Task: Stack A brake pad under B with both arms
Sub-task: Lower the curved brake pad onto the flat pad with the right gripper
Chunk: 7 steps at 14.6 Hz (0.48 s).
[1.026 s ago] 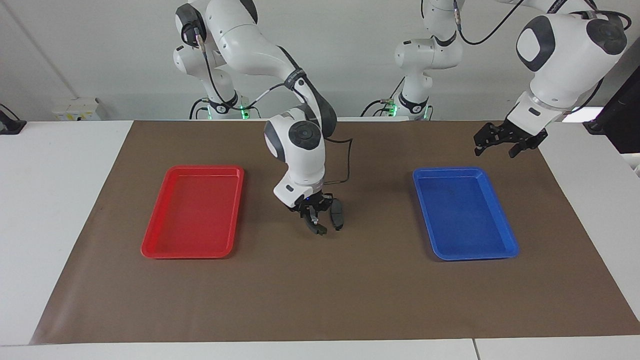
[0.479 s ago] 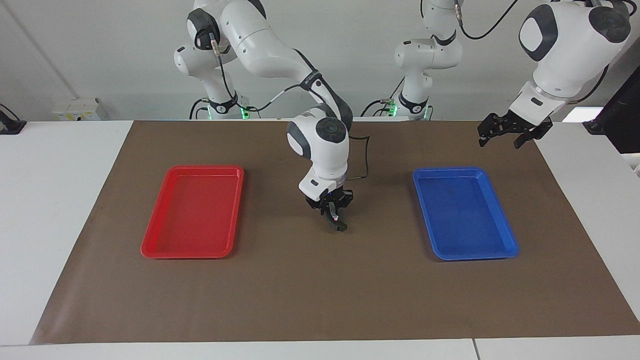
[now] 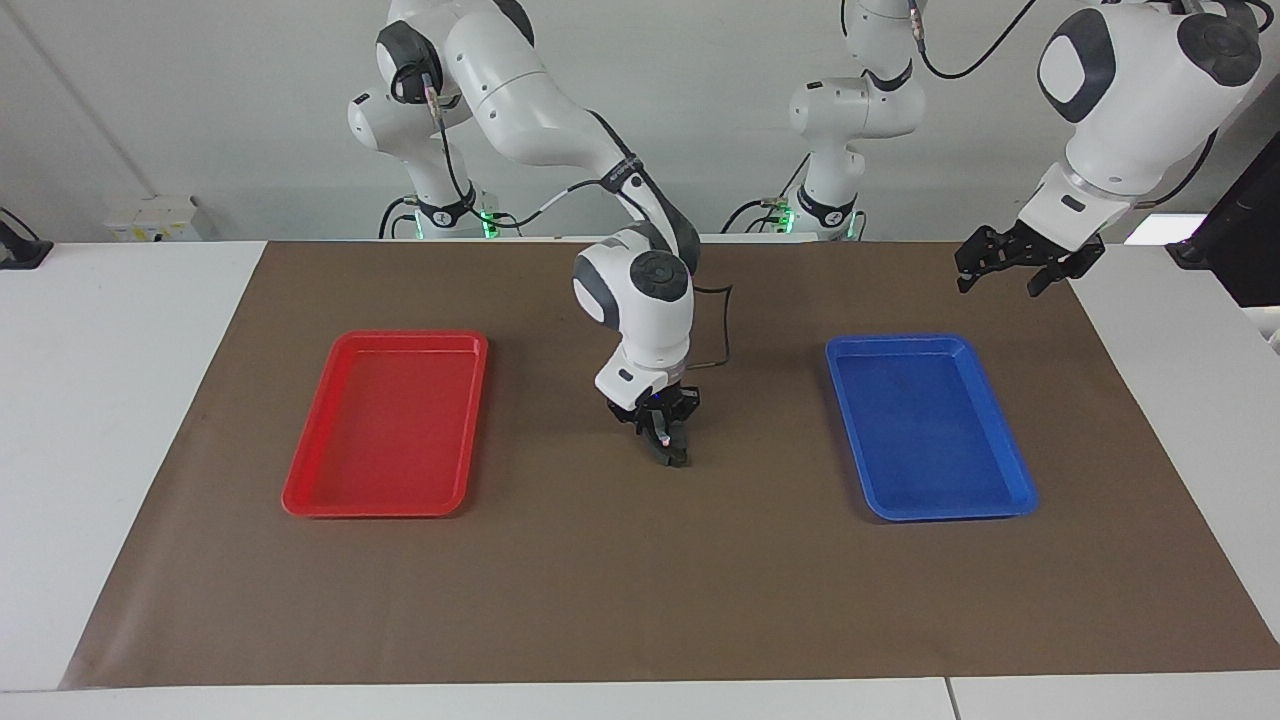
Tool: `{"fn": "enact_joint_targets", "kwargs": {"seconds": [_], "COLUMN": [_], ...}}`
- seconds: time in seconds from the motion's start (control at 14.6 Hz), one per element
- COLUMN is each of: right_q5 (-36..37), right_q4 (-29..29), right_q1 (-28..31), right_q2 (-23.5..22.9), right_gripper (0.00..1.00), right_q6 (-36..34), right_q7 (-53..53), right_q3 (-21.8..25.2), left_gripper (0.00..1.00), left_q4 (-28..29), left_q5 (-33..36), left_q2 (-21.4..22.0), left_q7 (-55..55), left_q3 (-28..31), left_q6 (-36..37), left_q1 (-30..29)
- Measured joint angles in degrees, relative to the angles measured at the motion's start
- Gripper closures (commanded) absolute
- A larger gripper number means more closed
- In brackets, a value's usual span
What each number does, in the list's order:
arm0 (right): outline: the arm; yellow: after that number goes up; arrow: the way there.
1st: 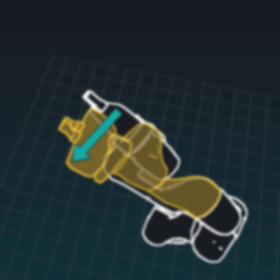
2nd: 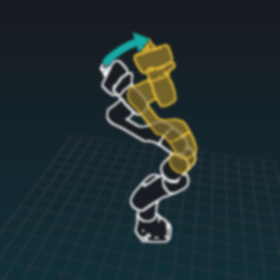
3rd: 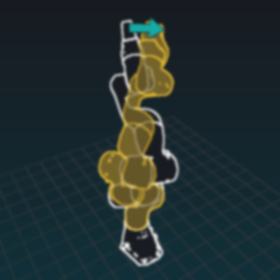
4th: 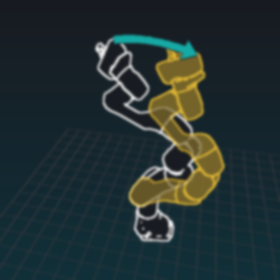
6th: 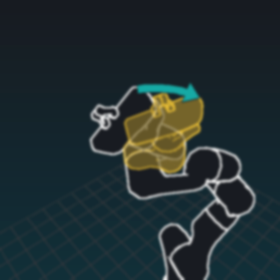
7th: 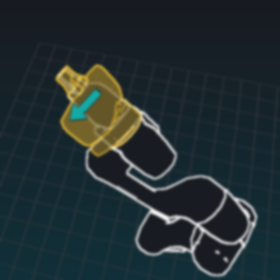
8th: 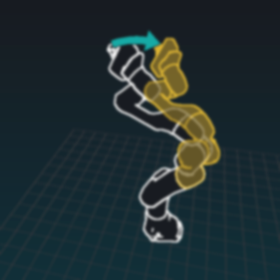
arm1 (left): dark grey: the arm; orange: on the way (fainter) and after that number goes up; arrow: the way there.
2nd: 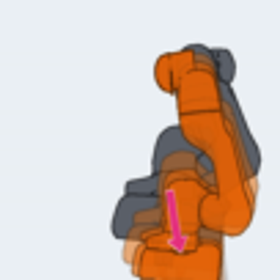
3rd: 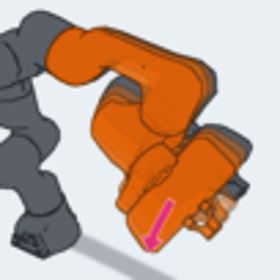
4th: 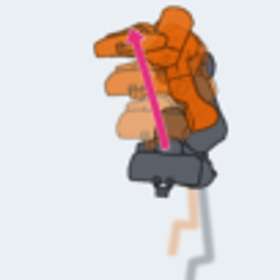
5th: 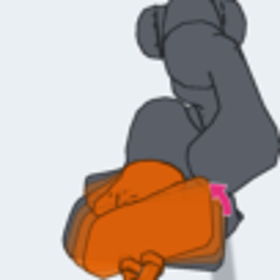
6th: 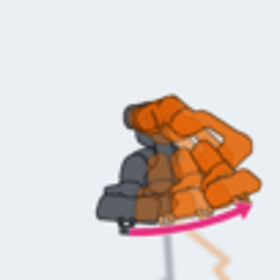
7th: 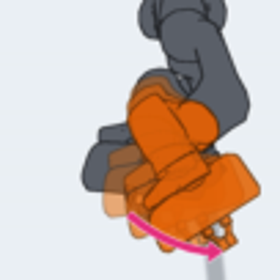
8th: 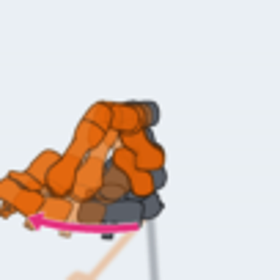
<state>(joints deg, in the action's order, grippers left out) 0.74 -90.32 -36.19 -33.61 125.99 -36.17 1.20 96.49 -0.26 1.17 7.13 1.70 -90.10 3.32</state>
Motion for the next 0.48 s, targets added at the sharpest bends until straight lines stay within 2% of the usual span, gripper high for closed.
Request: {"fn": "enact_joint_targets", "kwargs": {"seconds": [0.48], "right_q5": [0.02], "right_q4": [-0.01], "right_q1": [-1.55], "right_q2": [0.0], "right_gripper": [1.0], "right_q6": [0.52], "right_q7": [-0.03], "right_q3": [-0.01], "left_gripper": [0.01], "left_q4": [0.0], "left_q5": [0.0], "left_q2": [0.0], "left_q7": [0.0], "left_q3": [0.0], "left_q6": [-3.66], "left_q1": [0.0]}}
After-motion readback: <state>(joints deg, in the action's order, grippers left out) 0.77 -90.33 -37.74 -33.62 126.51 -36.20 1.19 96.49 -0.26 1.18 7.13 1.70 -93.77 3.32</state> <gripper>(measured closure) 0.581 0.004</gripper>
